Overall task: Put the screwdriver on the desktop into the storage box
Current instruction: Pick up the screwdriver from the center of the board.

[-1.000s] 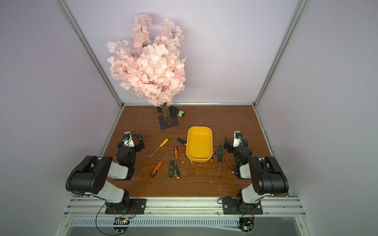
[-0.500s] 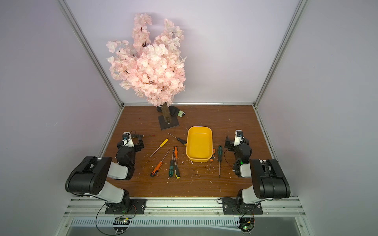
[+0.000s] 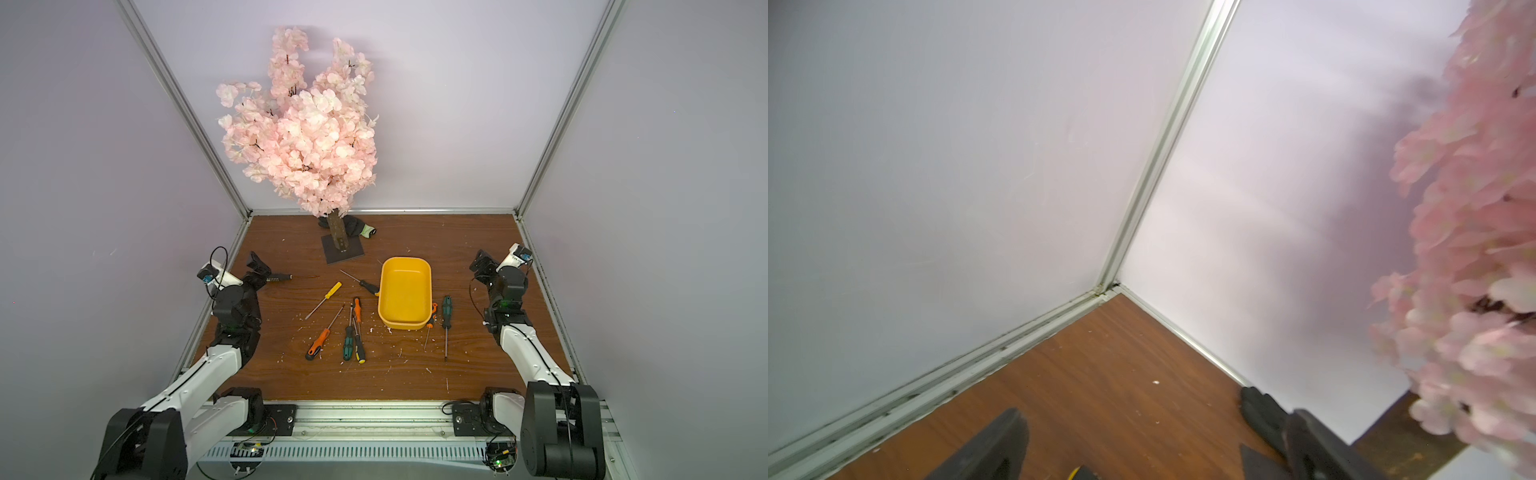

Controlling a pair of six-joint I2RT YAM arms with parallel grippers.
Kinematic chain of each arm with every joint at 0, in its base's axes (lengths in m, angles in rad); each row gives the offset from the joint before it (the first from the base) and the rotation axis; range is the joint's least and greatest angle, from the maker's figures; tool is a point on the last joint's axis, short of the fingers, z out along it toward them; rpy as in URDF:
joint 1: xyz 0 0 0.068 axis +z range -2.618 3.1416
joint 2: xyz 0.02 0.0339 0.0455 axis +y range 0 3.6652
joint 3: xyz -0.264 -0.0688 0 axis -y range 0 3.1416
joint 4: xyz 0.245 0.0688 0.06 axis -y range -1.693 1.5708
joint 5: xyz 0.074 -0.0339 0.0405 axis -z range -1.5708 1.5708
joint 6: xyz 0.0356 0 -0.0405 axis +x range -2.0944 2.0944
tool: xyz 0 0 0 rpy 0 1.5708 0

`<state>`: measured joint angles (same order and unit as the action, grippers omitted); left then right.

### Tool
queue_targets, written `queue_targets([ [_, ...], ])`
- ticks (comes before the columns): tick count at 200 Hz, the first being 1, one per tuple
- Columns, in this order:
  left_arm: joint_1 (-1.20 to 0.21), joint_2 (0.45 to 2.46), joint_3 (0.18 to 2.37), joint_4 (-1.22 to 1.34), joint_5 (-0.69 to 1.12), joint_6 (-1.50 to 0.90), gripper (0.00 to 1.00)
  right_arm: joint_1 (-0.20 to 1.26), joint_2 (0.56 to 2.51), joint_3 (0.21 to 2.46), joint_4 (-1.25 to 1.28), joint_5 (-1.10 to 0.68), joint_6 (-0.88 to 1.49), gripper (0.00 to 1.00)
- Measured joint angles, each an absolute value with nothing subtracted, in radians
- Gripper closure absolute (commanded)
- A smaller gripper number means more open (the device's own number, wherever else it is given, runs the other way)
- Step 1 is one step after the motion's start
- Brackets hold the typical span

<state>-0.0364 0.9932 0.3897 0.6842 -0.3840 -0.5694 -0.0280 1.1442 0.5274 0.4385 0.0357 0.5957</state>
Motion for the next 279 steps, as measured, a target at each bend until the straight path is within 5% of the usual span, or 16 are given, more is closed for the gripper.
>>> queue_targets([
  [33,-0.039,1.013,0.537,0.444,-0.178,-0.658,0.00,-0.028,1.154,0.591,0.226,-0.066,0.622,0.18],
  [52,-0.072,1.019,0.559,0.331,-0.099,-0.689,0.00,-0.022,1.174,0.637,0.105,-0.101,0.609,0.30],
  [105,-0.326,1.111,0.596,0.143,0.044,-0.707,0.19,0.036,1.259,0.670,-0.130,-0.119,0.554,0.36],
  [165,-0.512,1.227,0.627,0.078,0.101,-0.708,0.28,0.147,1.327,0.688,-0.239,-0.100,0.524,0.42],
  [279,-0.602,1.327,0.717,0.062,0.157,-0.674,0.51,0.236,1.371,0.690,-0.310,-0.057,0.514,0.45],
])
